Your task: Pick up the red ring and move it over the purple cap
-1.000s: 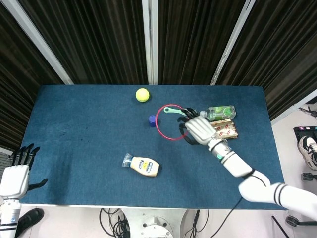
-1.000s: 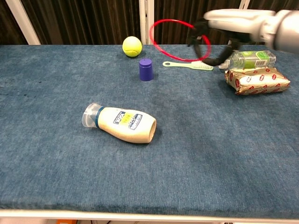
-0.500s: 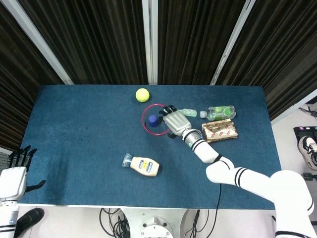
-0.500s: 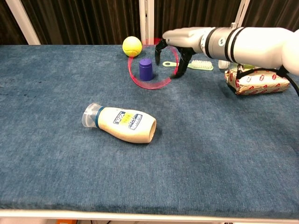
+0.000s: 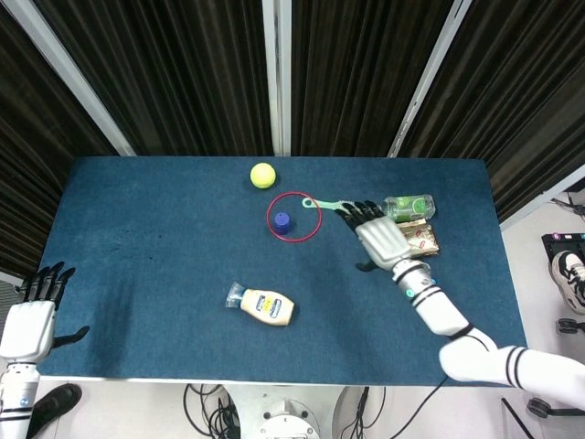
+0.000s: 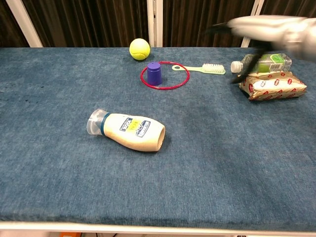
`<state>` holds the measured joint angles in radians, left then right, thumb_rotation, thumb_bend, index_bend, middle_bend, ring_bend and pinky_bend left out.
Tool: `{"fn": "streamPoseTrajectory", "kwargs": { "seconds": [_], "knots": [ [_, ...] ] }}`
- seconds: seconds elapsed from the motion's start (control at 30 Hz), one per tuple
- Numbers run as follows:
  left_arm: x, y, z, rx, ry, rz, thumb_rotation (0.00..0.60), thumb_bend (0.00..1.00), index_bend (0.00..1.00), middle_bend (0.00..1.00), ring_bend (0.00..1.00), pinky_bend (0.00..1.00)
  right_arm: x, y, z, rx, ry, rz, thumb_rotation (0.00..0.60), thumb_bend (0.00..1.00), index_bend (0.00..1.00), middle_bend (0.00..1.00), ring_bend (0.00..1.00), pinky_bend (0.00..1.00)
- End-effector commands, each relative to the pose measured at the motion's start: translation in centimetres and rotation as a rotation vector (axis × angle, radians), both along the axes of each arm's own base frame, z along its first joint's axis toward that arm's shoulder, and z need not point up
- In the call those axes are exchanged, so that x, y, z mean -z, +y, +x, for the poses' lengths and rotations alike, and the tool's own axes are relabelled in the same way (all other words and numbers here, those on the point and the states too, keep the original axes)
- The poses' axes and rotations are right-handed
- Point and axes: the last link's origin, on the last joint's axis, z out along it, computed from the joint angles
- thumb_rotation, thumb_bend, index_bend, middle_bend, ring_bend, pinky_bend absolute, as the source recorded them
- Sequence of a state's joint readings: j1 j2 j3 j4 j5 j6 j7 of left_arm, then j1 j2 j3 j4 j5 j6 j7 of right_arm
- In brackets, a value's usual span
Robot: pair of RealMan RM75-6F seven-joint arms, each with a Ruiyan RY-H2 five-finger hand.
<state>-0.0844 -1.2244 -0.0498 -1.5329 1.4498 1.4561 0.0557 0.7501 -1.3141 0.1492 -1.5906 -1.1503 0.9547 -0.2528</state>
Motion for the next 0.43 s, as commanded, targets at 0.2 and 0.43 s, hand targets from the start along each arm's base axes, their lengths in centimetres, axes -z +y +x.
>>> {"fn": "streamPoseTrajectory", "kwargs": {
  "seconds": [0.2,0.43],
  "knots": [
    [0.1,0.3,0.4,0.012,0.004,-0.004,0.6,0.07,0.11,0.0,0.0,0.0,-9.0,12.6,-9.9,0.174,-0.067,-0.228,0.6,0.15,0.0,0.07,0.0,0.0],
    [0.1,0.5,0.9,0.023,0.008,-0.002,0.6,0.07,0.11,0.0,0.0,0.0,-10.4,16.5,-11.7,0.209,-0.105,-0.301,0.6,0.15,0.0,0.07,0.0,0.0]
  ]
}}
